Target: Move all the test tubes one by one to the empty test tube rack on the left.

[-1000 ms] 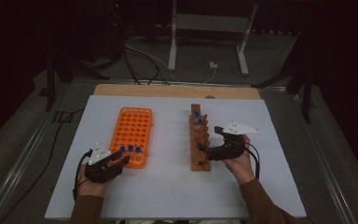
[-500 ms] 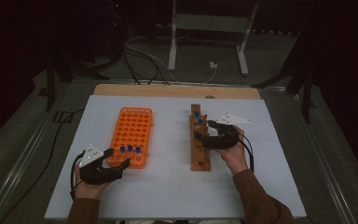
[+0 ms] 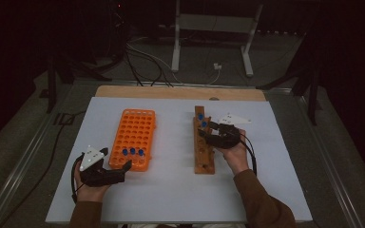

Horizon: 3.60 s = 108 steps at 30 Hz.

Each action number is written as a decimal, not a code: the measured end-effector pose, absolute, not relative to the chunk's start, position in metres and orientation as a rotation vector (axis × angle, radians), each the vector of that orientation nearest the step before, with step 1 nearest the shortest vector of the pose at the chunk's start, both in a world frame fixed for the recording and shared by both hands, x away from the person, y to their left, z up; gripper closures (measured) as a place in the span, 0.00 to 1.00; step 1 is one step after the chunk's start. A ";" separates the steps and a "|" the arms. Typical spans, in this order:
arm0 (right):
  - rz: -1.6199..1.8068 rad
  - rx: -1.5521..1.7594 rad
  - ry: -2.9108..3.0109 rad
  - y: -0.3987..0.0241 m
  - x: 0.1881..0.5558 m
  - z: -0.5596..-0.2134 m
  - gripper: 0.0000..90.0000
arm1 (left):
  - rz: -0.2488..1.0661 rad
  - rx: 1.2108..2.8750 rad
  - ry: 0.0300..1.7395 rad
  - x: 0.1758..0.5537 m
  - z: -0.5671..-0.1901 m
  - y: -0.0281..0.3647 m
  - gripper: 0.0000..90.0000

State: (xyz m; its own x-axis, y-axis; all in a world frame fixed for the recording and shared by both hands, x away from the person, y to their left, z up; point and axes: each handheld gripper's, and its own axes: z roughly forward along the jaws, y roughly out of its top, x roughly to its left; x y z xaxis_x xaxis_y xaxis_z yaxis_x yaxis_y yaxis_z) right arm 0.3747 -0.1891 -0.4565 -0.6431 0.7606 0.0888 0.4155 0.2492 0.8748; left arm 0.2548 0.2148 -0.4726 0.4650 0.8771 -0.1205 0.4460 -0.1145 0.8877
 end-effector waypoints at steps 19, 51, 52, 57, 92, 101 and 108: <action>1.300 1.050 2.154 -0.181 0.383 -0.466 0.82 | 0.548 1.757 1.145 0.256 -0.476 0.213 0.01; 1.257 1.077 2.159 -0.173 0.389 -0.464 0.85 | 0.536 1.765 1.147 0.257 -0.478 0.212 0.01; 1.256 1.077 2.162 -0.173 0.389 -0.463 0.85 | 0.536 1.764 1.147 0.257 -0.478 0.212 0.01; 1.257 1.084 2.169 -0.173 0.389 -0.462 0.85 | 0.536 1.763 1.146 0.257 -0.477 0.212 0.01; 1.348 1.102 2.139 -0.181 0.386 -0.438 0.85 | 0.524 1.766 1.143 0.258 -0.479 0.210 0.01; 1.351 1.081 2.131 -0.183 0.384 -0.425 0.85 | 0.519 1.743 1.134 0.257 -0.474 0.212 0.01; 1.373 1.077 2.104 -0.185 0.381 -0.417 0.85 | 0.520 1.721 1.102 0.256 -0.463 0.209 0.04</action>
